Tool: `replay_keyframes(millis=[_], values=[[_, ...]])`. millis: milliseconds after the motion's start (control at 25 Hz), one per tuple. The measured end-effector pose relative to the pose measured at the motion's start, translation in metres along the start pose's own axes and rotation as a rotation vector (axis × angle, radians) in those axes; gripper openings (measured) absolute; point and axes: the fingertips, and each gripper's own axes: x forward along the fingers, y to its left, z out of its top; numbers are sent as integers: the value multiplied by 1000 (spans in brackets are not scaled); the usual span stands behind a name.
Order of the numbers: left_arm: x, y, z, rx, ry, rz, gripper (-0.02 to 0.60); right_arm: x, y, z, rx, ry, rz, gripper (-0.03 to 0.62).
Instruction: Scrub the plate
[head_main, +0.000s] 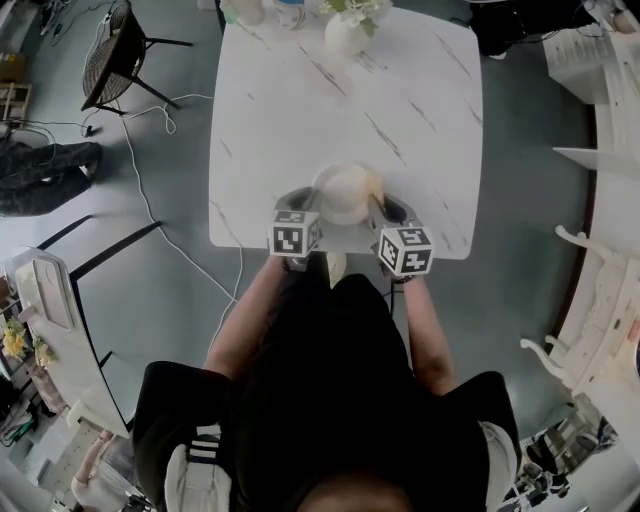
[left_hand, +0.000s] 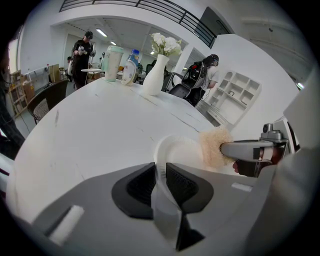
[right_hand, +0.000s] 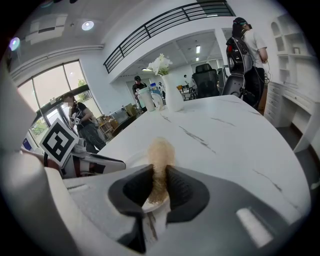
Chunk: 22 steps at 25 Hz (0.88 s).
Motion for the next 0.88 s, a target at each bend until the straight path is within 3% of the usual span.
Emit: replay_keyframes(millis=[880], values=[[1,1,-2,5,-2,2,74,-7,60,22,-28,-56,125,67]])
